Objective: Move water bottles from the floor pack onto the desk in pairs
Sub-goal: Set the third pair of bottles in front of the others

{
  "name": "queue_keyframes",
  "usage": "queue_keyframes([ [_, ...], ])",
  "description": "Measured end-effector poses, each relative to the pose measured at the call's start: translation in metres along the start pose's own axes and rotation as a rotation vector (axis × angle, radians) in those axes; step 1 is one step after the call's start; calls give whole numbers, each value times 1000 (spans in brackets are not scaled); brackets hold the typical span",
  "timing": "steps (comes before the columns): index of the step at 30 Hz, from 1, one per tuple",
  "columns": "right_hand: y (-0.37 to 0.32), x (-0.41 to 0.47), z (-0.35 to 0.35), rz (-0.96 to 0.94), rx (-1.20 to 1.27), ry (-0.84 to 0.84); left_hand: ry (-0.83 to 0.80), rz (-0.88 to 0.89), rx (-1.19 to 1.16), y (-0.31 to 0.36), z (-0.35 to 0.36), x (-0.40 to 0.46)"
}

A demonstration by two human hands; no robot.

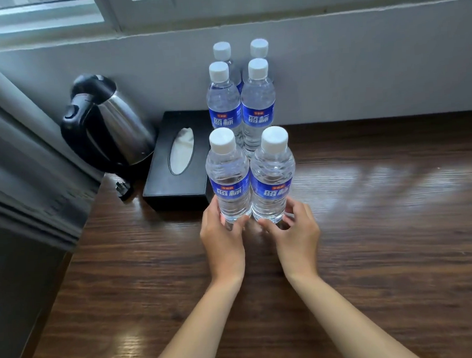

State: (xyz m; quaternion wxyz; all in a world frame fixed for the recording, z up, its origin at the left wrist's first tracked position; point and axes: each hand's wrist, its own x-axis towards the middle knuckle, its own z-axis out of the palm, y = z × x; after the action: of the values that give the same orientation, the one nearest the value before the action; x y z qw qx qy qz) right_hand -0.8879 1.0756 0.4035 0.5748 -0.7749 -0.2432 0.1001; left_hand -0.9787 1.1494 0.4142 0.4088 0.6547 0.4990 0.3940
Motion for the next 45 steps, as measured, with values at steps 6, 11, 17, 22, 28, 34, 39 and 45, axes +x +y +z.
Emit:
queue_keyframes([
  [6,-1,16,9,-8,-1,14,20,7,28,2,10,17],
  [11,0,26,16,-16,-14,25,57,23,61,4,22,17],
  [17,0,36,21,-48,-44,28,69,-21,74,4,32,24],
  [22,-1,46,29,-47,-60,50,80,-28,85,4,37,35],
  [28,-1,61,37,-33,-88,52,89,-34,67,12,43,50],
  [34,-1,72,44,-29,-89,63,79,-22,47,13,49,64],
  [39,0,80,48,-25,-107,70,83,-18,73,10,53,69],
  [45,-2,84,49,-27,-107,68,85,2,100,8,54,69],
])
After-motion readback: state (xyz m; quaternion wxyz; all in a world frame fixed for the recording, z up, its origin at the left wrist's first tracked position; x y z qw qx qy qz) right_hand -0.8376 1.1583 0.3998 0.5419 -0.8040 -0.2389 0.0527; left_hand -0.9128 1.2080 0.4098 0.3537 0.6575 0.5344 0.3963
